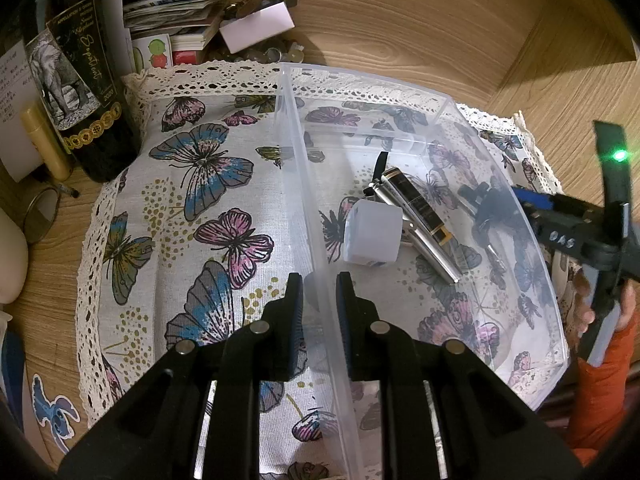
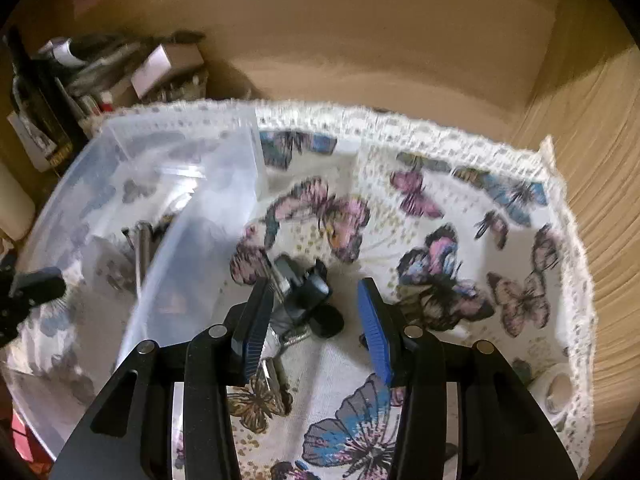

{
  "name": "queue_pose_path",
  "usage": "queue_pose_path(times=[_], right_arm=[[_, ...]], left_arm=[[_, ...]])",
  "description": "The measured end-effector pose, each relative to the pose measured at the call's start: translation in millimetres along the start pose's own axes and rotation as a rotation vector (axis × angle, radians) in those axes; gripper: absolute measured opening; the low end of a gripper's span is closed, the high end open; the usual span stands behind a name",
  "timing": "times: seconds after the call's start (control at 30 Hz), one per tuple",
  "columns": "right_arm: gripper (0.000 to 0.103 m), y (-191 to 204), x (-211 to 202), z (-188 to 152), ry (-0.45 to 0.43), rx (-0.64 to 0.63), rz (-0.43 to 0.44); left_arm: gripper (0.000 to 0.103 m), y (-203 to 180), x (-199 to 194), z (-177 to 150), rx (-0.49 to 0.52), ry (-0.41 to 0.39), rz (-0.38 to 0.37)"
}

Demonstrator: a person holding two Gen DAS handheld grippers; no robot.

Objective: Organize rigid objects
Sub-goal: 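Grasp the small black clip with the right tool and lift it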

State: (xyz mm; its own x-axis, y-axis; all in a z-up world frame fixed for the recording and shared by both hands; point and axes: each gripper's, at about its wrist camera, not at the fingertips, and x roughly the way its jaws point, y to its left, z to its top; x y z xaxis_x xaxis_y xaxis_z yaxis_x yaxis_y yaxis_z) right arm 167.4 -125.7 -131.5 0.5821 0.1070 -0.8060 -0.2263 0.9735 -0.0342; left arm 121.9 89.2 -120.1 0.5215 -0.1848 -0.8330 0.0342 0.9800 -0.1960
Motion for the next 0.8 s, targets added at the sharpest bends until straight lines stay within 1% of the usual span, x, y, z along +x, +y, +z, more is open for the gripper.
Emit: queue_pose_path(times=[0.1, 0.17, 0.2, 0.27, 0.3, 0.37, 0.47, 0.8], right_arm=[[0.04, 0, 10, -3, 0.024, 0.0, 0.002], [0.04, 0, 13, -4, 0.017, -0.002, -0.002], [0.038, 1, 13, -4, 0.011, -0.007, -0.001], [0.021, 3, 13, -3, 0.009, -0.017, -0.004], [0.02, 3, 14, -2, 0.009, -0.022, -0.011], [0.013, 1, 13, 0, 0.001, -0.023, -0.012], [0.01, -3, 8, 2, -0.015, -0.012, -0.007], [0.008, -14, -35, 7, -0.109, 0.01, -0.007]], left_arm=[[0.017, 0, 0, 0, -0.001, 0.0, 0.0], [0.017, 0, 0, 0, 0.0, 0.0, 0.0], [0.017, 0, 0, 0, 0.0, 0.0, 0.0], [0.017, 0, 0, 0, 0.0, 0.0, 0.0], [0.017, 0, 0, 0, 0.0, 0.0, 0.0], [0.017, 0, 0, 0, -0.001, 0.0, -0.001], [0.017, 0, 0, 0, -0.001, 0.0, 0.0], [0.017, 0, 0, 0, -0.001, 0.0, 0.0]])
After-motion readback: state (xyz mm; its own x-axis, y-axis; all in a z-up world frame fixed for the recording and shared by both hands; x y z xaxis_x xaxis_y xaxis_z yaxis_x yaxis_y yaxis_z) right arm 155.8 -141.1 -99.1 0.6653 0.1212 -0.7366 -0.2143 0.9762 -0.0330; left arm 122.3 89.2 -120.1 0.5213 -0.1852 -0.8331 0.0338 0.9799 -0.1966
